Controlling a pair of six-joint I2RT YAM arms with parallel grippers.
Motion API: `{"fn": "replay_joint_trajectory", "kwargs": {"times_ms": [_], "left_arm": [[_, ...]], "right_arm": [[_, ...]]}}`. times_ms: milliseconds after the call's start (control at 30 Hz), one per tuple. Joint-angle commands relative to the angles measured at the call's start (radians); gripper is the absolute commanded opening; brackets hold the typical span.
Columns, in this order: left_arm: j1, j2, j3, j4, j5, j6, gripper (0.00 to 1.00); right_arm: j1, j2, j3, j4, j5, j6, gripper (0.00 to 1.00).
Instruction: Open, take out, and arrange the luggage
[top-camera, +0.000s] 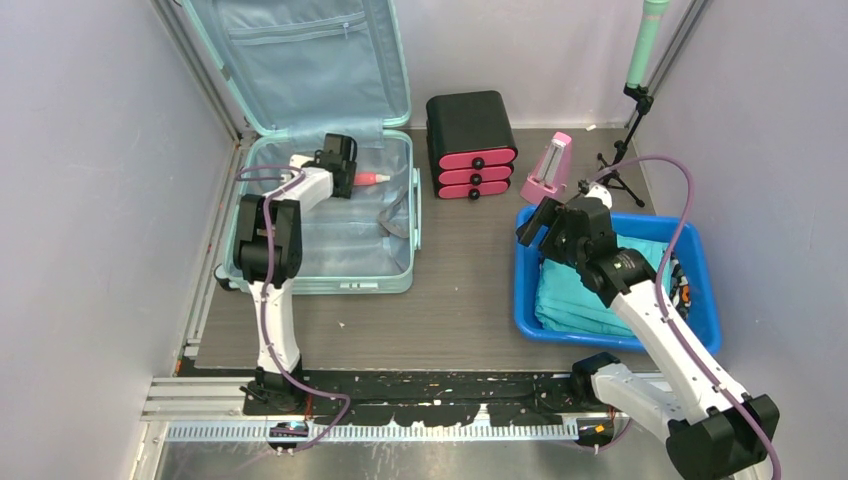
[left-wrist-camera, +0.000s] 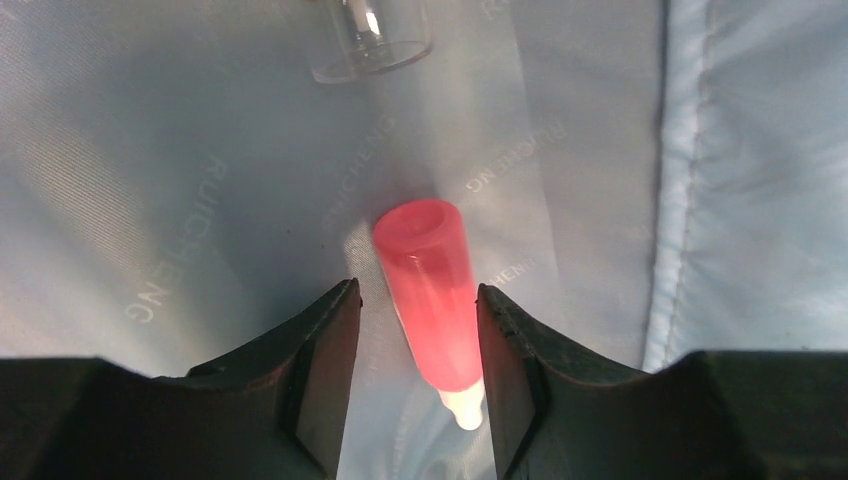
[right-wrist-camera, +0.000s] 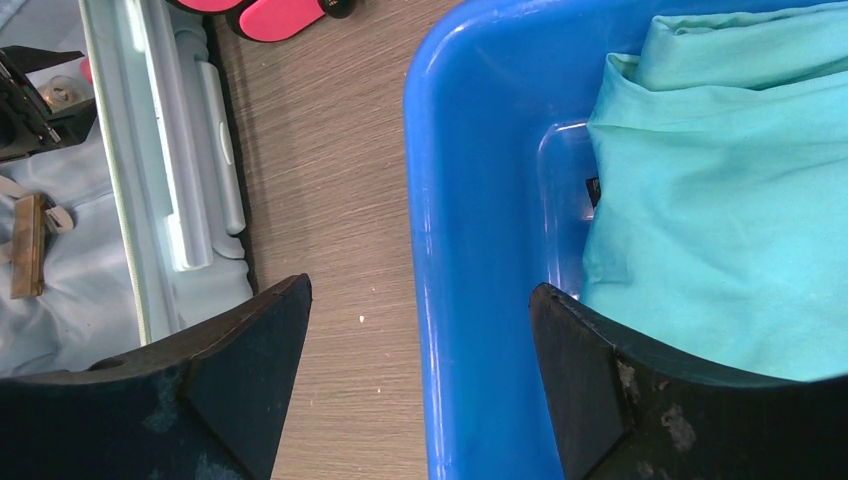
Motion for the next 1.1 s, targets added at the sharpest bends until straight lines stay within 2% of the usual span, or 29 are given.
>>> {"fn": "replay_joint_trajectory", "kwargs": {"times_ms": [0,133,433,700,933,1067], "left_arm": [[0.008,0.025,0.036,0.038,-0.001,0.006,0.51],[0.012,0.050,0.039,0.069,0.014,0.012,0.56],[0.019,0.083,0.051,0.069,0.049,-0.026,0.57],[0.036,0.082,0.063,0.065,0.068,-0.004,0.47],[0.051,0.088,0.064,0.013,0.069,0.002,0.54],[0.062,0.111,0.063,0.023,0.104,-0.002,0.46]], "right_arm": [[0.005,0.030,0.066,0.039,0.018,-0.021,0.85],[0.006,0.038,0.085,0.032,0.046,-0.021,0.85],[0.014,0.044,0.124,-0.002,0.082,-0.025,0.85],[0.031,0.032,0.152,-0.034,0.091,-0.005,0.85],[0.052,0.018,0.168,-0.062,0.089,0.022,0.85],[0.064,0.013,0.169,-0.072,0.102,0.030,0.85]]}}
